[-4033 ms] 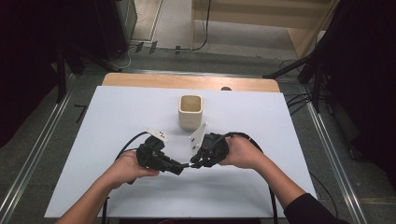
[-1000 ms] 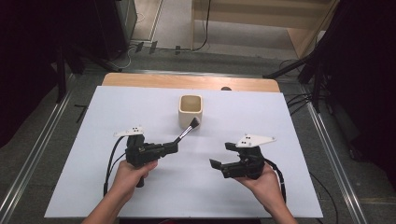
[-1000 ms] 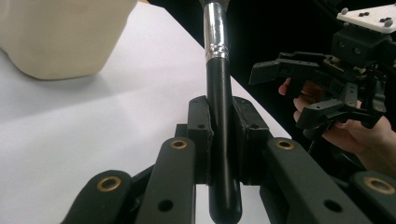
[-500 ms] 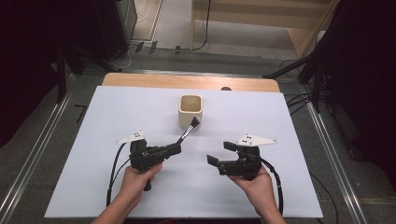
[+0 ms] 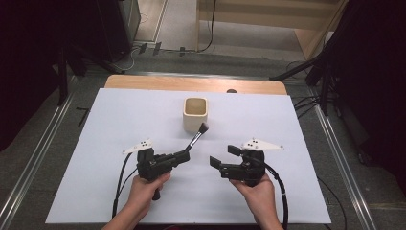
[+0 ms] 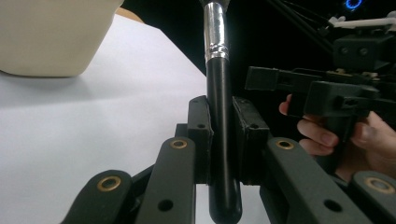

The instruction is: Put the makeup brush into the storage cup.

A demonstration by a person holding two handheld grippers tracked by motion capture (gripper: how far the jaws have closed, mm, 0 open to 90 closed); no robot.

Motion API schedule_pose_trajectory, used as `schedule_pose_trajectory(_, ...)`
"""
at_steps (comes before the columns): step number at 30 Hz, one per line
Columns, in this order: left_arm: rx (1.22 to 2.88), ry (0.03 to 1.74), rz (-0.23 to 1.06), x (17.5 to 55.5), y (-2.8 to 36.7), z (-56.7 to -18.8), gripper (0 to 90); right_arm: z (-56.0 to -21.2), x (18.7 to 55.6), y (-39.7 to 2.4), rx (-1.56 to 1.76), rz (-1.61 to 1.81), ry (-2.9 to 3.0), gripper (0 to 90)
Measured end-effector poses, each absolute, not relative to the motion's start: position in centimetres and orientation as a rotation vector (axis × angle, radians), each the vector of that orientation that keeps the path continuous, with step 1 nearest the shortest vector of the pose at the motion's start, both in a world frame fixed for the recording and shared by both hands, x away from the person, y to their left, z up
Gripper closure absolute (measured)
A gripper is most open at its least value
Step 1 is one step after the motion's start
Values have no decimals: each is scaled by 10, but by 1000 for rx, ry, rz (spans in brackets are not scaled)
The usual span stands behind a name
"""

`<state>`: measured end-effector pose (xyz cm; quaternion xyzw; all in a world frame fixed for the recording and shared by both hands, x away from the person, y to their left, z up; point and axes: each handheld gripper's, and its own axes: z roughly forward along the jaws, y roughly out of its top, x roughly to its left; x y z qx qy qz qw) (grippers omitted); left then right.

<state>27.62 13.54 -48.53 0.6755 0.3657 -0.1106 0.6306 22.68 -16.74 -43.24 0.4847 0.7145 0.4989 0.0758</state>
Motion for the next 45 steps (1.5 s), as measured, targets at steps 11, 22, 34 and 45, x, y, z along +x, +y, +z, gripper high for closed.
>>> schedule_pose_trajectory(11,1503,833,-248,276,137,-487,799,-420,222,-151,1524,1535,2018,146)
schedule_pose_trajectory(22,1517,839,-253,275,133,-489,799,-423,225,-137,1664,1601,1917,150)
schedule_pose_trajectory(34,1488,855,-288,274,130,-491,799,-431,234,-125,1750,1644,1849,170)
schedule_pose_trajectory(45,1488,861,-306,272,126,-493,799,-438,245,-120,1822,1720,1802,203)
